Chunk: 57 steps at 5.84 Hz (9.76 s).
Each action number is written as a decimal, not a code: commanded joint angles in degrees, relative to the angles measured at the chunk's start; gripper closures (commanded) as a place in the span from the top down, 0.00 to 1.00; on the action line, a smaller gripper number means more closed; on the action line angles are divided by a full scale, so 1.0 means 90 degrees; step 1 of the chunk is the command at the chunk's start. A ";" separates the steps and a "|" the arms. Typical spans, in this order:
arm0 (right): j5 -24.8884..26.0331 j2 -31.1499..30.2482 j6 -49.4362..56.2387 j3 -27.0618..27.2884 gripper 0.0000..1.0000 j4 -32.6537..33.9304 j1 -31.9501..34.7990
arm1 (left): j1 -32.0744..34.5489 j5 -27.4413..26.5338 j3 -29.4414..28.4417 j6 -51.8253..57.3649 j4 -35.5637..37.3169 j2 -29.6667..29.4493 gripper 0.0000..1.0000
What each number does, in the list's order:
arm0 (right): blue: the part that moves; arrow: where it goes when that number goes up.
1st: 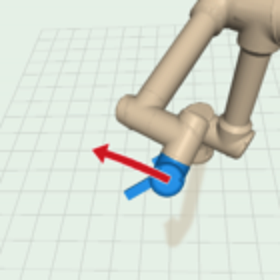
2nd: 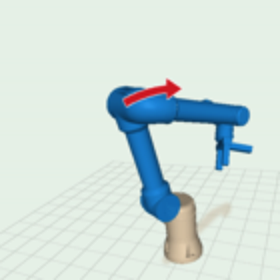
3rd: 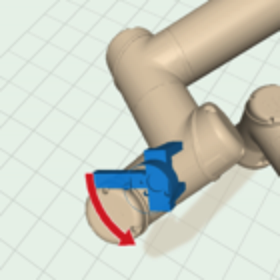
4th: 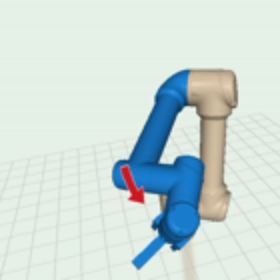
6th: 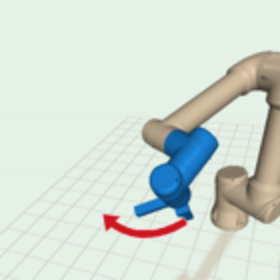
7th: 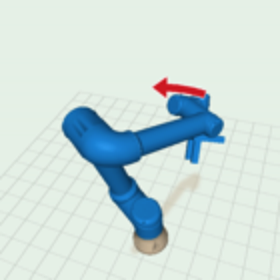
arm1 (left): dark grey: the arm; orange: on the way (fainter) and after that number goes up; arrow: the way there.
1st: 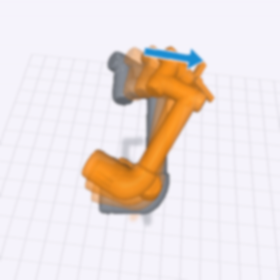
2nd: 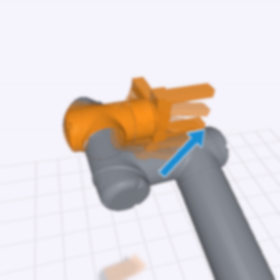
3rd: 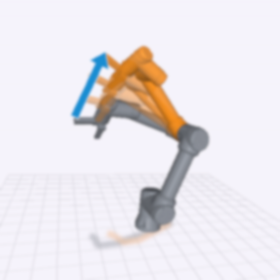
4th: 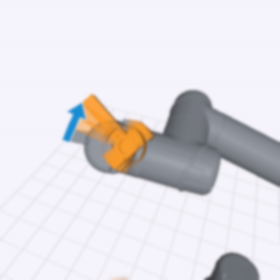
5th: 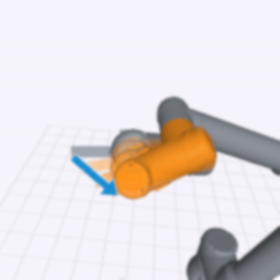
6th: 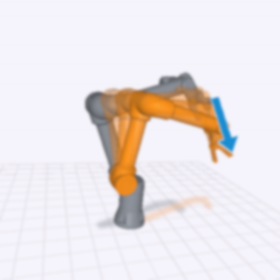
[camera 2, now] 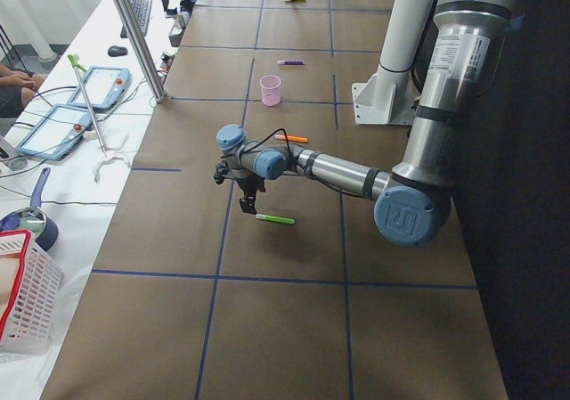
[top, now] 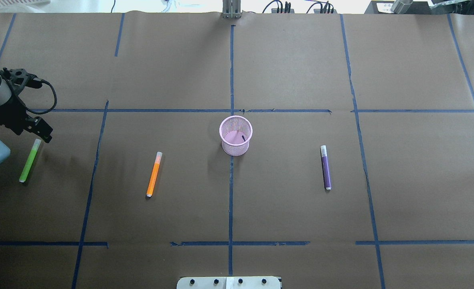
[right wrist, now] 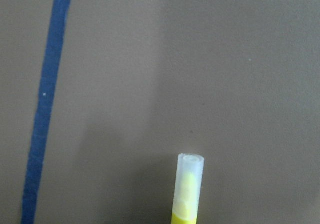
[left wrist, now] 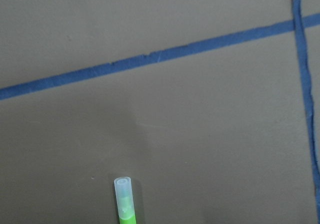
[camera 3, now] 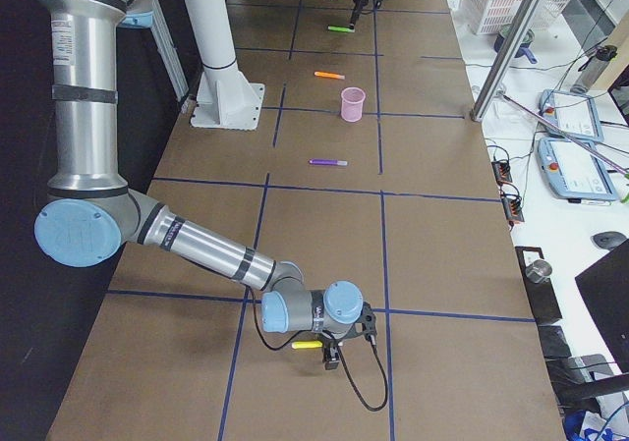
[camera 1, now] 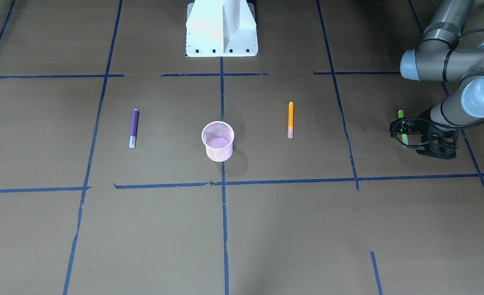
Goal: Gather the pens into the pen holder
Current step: 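Lower the left gripper over the green highlighter and close on it, then lift the green highlighter with the left gripper toward the cup, then lower the green highlighter into the cup and open the left gripper, then move the left gripper back and down onto the orange highlighter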
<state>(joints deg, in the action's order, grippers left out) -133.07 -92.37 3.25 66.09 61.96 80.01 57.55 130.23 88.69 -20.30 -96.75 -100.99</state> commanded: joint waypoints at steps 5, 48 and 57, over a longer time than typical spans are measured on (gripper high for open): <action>0.0000 0.0000 0.0000 0.0000 1.00 0.0000 -0.0003 | -0.0095 0.0003 -0.0528 -0.0001 -0.0539 0.0049 1.00; 0.0039 -0.0068 0.0000 0.0069 0.28 -0.0010 -0.0003 | -0.0761 0.0537 -0.0010 -0.4454 -0.0776 -0.3515 1.00; 0.0460 0.0290 -0.0988 0.3423 0.00 0.0000 0.0115 | -0.1714 -0.0835 0.0732 -0.1993 0.1756 -0.2492 1.00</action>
<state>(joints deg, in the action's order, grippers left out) -128.42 -91.46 -0.11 92.09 61.99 81.10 44.67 125.83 94.89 -38.26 -81.05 -125.03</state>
